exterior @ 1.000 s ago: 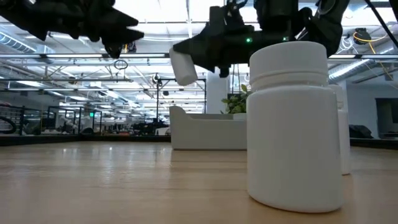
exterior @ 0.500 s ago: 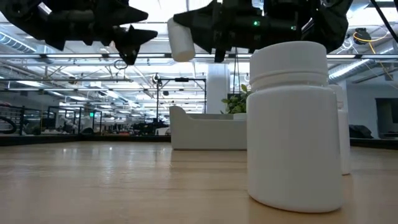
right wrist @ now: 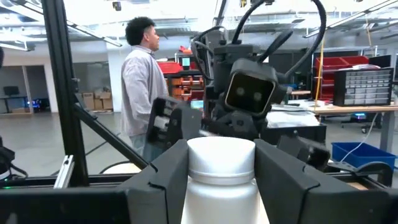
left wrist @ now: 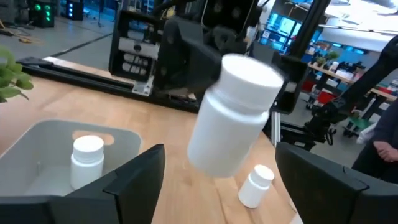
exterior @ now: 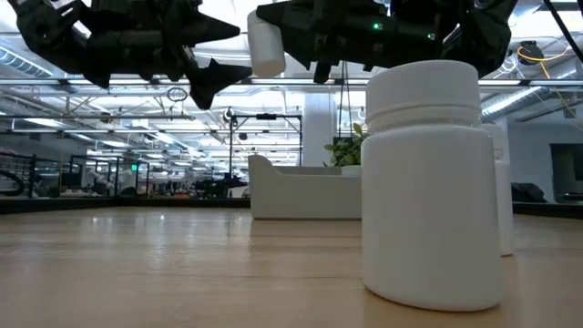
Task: Pick and place pill bottles into a basket
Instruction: Put the white pill bottle into the gray bin
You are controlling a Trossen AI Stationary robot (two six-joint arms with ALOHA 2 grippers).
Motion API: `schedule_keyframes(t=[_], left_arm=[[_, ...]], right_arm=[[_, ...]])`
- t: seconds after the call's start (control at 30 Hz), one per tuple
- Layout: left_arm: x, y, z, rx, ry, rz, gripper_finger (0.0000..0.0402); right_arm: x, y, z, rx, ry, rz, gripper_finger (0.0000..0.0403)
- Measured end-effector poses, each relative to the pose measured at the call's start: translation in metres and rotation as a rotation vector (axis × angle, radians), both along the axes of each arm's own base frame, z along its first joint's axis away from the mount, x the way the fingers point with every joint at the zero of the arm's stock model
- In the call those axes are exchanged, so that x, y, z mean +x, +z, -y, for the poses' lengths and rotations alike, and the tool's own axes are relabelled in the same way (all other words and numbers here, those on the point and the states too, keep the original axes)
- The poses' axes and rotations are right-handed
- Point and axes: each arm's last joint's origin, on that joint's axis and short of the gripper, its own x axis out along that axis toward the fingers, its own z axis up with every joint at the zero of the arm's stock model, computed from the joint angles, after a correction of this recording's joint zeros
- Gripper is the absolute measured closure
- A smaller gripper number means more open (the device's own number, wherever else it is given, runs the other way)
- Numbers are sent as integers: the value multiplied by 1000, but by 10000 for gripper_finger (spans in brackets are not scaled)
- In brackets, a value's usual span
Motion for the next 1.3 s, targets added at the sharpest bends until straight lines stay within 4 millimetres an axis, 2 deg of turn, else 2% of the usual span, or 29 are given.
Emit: schedule_keyframes(t=[0.17,0.3,0.53,0.63,0.87,1.1,1.3], left_arm=[[7,-6,3,7,-5,28,93],[17,-3,5,36,3,69,99],[36,-1,4,67,-12,29,115],[37,-3,5,90,-15,15,139],[37,-2,5,111,-19,23,230],[37,-4,5,90,-32,-3,230],[36,-8,5,86,-36,-44,231]], right_arm=[[0,1,0,1,-2,7,256],[1,3,0,2,-2,18,252],[3,3,0,0,-3,5,253],[3,3,0,0,-4,-1,250],[3,2,0,6,-12,-4,252],[2,3,0,-7,-4,-47,219],[-10,24,1,4,7,-169,196]])
